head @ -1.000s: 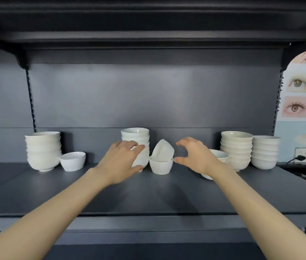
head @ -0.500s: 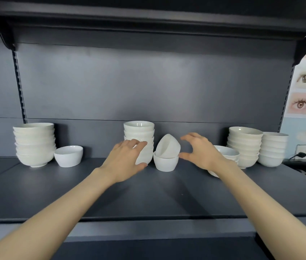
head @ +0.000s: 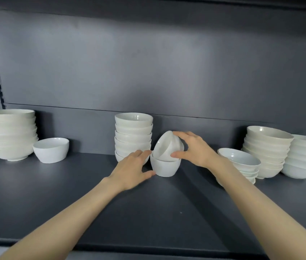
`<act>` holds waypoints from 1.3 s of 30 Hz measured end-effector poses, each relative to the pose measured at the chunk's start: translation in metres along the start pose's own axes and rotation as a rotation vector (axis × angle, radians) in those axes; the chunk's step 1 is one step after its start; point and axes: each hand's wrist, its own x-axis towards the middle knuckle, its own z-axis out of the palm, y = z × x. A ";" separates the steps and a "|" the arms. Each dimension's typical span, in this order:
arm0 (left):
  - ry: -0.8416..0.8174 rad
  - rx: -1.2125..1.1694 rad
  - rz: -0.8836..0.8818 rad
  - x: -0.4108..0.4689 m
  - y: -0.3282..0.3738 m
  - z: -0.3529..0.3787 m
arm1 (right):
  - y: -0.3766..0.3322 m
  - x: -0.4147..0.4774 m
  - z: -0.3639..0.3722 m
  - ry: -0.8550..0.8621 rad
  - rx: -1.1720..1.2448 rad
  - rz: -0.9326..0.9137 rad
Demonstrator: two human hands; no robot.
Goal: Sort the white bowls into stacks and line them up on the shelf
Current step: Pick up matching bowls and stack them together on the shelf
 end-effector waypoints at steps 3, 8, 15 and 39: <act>0.054 -0.061 -0.018 0.012 0.000 0.012 | 0.008 0.011 0.006 -0.026 0.026 -0.010; 0.167 -0.102 -0.041 0.019 0.001 0.028 | 0.015 0.020 0.011 -0.001 0.036 -0.061; 0.134 -0.117 -0.115 0.021 0.002 0.043 | 0.020 0.026 0.018 0.003 0.036 -0.102; 0.110 -0.937 -0.214 0.025 -0.002 0.071 | 0.046 0.002 0.044 0.161 0.553 0.178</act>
